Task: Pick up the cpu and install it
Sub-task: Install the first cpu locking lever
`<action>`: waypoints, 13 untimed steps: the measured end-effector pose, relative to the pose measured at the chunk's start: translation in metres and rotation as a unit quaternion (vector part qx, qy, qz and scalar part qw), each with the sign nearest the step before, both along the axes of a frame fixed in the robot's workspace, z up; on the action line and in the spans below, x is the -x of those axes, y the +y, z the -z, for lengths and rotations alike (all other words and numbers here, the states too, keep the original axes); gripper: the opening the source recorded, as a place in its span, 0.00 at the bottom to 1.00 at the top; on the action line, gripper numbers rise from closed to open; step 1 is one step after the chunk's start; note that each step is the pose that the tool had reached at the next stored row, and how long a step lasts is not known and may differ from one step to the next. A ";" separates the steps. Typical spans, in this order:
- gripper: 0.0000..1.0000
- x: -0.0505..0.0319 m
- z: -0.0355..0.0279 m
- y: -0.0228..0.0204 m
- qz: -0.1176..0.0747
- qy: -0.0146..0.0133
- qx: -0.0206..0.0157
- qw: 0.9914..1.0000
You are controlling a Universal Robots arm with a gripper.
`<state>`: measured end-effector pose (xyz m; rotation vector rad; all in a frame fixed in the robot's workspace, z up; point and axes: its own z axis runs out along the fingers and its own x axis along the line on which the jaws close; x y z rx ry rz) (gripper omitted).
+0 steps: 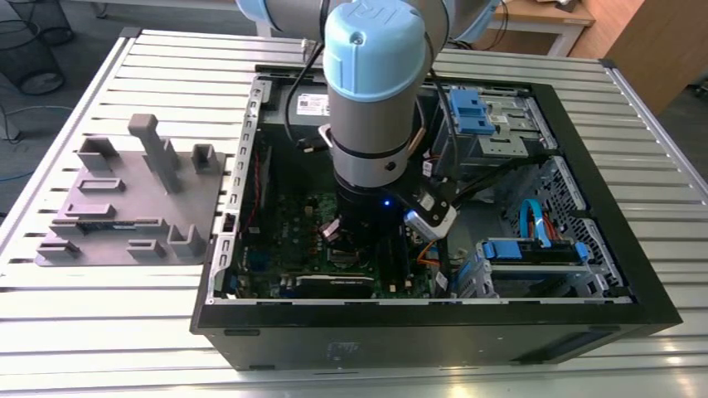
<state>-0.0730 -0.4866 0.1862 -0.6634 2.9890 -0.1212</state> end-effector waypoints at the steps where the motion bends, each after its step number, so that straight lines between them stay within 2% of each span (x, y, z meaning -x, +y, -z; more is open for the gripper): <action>1: 0.11 0.0005 0.0000 0.0000 0.000 0.000 0.000 1.000; 7: 0.11 0.0024 -0.0011 0.0000 0.000 -0.001 -0.002 1.000; 13: 0.11 0.0026 -0.0075 0.0000 0.000 -0.001 -0.001 1.000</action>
